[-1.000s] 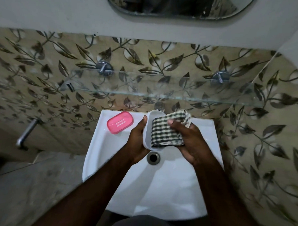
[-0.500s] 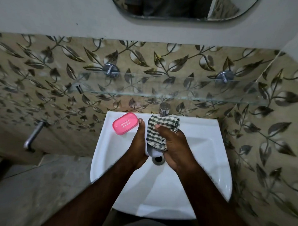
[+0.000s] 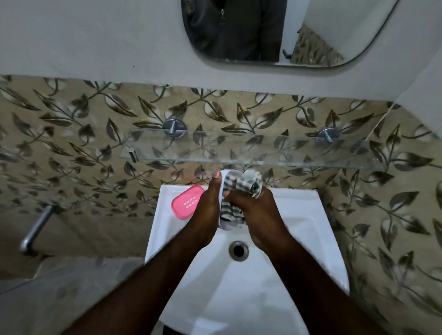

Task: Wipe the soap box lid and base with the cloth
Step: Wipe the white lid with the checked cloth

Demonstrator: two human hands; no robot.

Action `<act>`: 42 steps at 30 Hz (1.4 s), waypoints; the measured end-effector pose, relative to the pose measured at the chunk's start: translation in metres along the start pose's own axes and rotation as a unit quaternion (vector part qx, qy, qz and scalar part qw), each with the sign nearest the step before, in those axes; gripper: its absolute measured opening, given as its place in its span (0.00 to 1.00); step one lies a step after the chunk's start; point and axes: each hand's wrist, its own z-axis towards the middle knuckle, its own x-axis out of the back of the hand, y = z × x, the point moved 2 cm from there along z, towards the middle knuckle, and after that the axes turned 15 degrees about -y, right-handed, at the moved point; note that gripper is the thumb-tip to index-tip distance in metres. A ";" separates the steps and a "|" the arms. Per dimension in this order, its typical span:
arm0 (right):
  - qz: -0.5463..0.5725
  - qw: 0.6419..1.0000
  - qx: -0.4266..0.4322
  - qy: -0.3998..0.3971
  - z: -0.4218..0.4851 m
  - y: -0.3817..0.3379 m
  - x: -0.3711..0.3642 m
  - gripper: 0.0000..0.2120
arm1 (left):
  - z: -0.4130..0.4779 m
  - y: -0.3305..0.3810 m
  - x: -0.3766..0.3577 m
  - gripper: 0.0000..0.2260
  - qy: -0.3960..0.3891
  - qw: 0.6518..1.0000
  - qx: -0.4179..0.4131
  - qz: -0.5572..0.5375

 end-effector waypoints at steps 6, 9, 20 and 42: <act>0.008 0.998 -0.017 -0.061 0.001 0.005 -0.017 0.11 | -0.013 0.004 0.013 0.30 -0.027 0.997 -0.020 -0.062; 0.070 0.997 0.007 0.033 0.004 0.010 -0.034 0.12 | -0.019 0.002 0.018 0.25 -0.024 0.996 -0.034 -0.084; -0.020 0.999 -0.014 0.033 -0.028 0.002 -0.038 0.07 | -0.031 -0.008 0.013 0.29 -0.052 0.997 0.005 -0.056; -0.123 0.990 -0.031 -0.065 -0.035 0.002 -0.022 0.07 | -0.037 -0.001 0.005 0.26 -0.080 0.995 -0.021 -0.050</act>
